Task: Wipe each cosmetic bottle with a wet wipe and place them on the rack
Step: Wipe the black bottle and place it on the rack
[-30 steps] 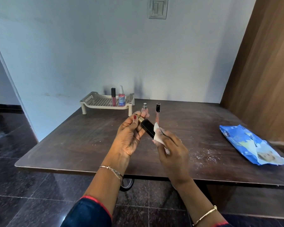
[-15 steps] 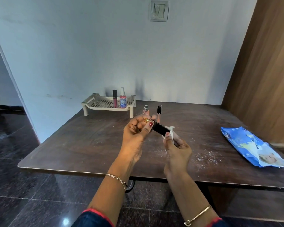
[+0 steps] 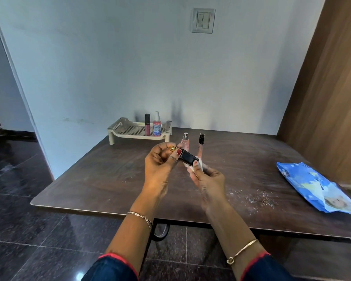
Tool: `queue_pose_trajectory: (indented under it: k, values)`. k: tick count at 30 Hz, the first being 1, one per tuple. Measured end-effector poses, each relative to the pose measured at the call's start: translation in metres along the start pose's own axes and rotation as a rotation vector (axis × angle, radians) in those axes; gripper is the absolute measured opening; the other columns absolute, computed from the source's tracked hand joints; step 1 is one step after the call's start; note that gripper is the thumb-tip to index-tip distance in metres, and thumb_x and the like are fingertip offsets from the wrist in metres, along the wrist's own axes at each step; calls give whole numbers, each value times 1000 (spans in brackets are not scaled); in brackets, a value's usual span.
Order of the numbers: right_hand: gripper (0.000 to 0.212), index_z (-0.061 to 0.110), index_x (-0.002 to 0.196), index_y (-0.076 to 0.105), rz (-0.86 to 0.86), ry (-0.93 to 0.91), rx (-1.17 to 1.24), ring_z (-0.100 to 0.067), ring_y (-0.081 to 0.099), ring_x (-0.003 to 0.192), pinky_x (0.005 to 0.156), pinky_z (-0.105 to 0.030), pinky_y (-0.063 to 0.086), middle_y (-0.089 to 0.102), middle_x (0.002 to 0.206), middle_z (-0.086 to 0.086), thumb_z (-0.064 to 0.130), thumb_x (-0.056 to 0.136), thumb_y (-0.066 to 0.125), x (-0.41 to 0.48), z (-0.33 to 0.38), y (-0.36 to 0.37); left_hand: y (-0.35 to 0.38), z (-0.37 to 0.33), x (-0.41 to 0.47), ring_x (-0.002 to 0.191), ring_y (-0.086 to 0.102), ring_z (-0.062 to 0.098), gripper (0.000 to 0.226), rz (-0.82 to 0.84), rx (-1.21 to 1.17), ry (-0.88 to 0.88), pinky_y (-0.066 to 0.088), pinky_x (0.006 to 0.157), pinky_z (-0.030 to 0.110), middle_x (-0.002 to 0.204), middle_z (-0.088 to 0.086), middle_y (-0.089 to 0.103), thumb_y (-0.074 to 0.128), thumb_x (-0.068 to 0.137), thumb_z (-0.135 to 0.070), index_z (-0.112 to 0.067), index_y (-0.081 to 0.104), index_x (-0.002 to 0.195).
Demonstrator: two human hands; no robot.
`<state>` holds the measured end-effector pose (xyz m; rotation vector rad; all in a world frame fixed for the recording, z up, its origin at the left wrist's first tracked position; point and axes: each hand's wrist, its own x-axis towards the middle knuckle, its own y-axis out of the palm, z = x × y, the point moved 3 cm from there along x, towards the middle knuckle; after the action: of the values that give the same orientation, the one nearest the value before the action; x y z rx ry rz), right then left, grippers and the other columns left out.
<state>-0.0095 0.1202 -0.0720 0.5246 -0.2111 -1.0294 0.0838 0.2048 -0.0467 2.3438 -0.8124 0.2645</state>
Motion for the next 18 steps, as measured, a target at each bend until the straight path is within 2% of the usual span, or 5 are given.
queue_pose_trajectory:
  k: [5, 9, 14, 16, 18]
  values:
    - [6, 0, 76, 67, 9, 54, -53, -28, 69, 83, 64, -19, 58, 69, 84, -15, -1, 78, 72, 4, -4, 21, -17, -13, 5, 81, 69, 9, 19, -93, 82, 47, 57, 76, 26, 77, -4, 73, 63, 82, 9, -7, 62, 92]
    - [11, 0, 70, 66, 46, 1, -140, -25, 68, 72, 55, -17, 56, 68, 79, -15, -4, 74, 76, 11, -4, 47, -41, -30, 24, 82, 68, 10, 18, -182, 182, 48, 58, 77, 29, 81, -3, 72, 67, 82, 2, -11, 64, 94]
    - [11, 1, 80, 69, 150, -89, -298, -23, 70, 71, 52, -14, 52, 71, 91, -19, 1, 73, 78, 32, -1, 90, -68, -57, 76, 89, 68, 20, 18, -280, 349, 68, 57, 76, 26, 92, 11, 70, 71, 80, -4, -6, 63, 96]
    - [19, 4, 87, 64, 174, -88, -337, -25, 70, 78, 50, -14, 52, 68, 91, -14, 1, 74, 78, 43, -2, 102, -75, -60, 105, 91, 69, 24, 20, -274, 372, 49, 58, 71, 24, 92, 14, 69, 72, 79, -4, -4, 63, 97]
    - [29, 6, 91, 54, 170, -88, -386, -28, 69, 81, 45, -13, 50, 60, 89, -6, 1, 75, 77, 59, -8, 110, -84, -60, 139, 92, 69, 28, 18, -268, 446, 52, 59, 73, 31, 90, 14, 70, 74, 78, -5, -5, 63, 93]
